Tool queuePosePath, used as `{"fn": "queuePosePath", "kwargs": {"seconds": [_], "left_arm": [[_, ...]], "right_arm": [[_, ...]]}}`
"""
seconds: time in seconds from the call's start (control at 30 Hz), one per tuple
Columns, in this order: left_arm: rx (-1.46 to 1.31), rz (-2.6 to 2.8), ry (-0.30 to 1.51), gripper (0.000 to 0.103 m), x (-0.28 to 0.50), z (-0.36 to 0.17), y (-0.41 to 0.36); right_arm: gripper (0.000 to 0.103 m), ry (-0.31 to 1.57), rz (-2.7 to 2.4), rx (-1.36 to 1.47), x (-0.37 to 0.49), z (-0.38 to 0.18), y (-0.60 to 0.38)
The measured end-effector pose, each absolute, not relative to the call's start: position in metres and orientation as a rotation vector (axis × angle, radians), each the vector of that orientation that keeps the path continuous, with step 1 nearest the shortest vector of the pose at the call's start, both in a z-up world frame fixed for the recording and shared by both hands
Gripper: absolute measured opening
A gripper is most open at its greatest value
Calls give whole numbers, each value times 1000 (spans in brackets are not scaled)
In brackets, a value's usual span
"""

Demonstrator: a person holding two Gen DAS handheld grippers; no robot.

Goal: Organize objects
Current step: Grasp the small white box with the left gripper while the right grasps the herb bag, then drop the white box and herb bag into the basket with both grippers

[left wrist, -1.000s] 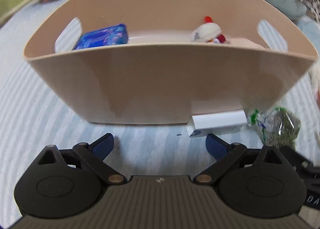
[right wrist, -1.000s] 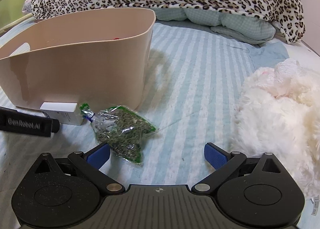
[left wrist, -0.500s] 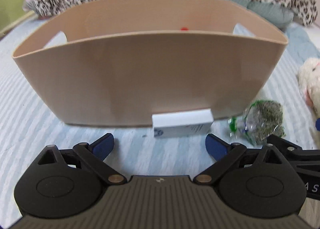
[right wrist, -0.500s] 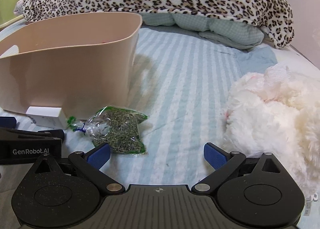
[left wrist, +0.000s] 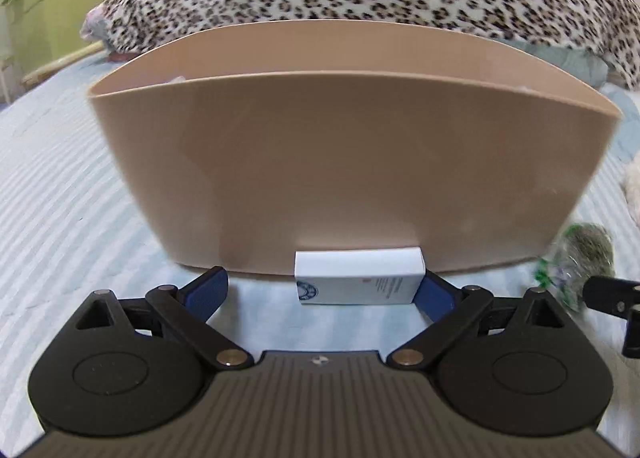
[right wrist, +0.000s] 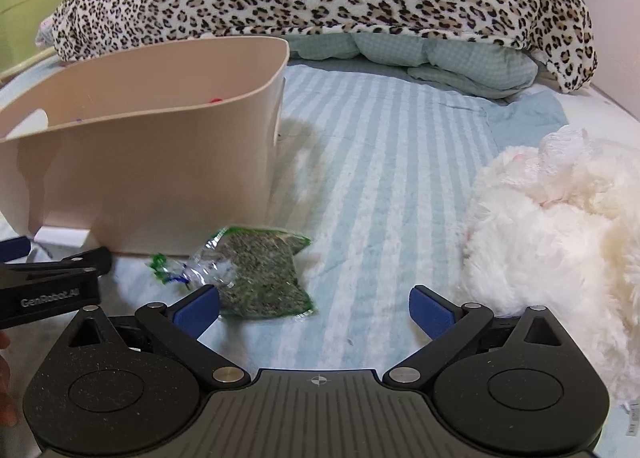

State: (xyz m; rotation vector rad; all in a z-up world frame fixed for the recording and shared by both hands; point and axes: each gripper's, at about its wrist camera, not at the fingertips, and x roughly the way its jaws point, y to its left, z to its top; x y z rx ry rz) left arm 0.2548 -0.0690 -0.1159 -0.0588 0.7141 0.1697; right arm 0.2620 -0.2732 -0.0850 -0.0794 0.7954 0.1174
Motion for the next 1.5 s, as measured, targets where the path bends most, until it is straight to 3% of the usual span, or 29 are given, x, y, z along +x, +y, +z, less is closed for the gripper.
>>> {"fn": "queuePosePath", "kwargs": {"seconds": [0.3,0.4,0.5,0.53,0.57,0.67,1.07,1.5], "left_arm": [[-140,59,767,95,257,-112,-40],[-133,69,782,83,257,-113,-38],[-113,91,805,69,259,-111,-39],[-112,91,811,61,259,-110,-39],[-118,82,814,60,259,-108,-38],[-154,75,817,60,258,-107,-31],[-80,50,774,60,226,-81,-21],[-116,15,583,60,206,-4,-15]], "right_arm": [[103,816,177,-46,272,-95,-261],[98,820,194,-39,276,-98,-256],[79,822,191,-57,278,-101,-251],[67,816,191,-57,277,-100,-250],[62,812,196,-53,277,-99,-250],[57,811,202,-49,274,-95,-249],[55,731,220,-73,240,-45,-234],[55,523,237,-24,218,26,-222]]}}
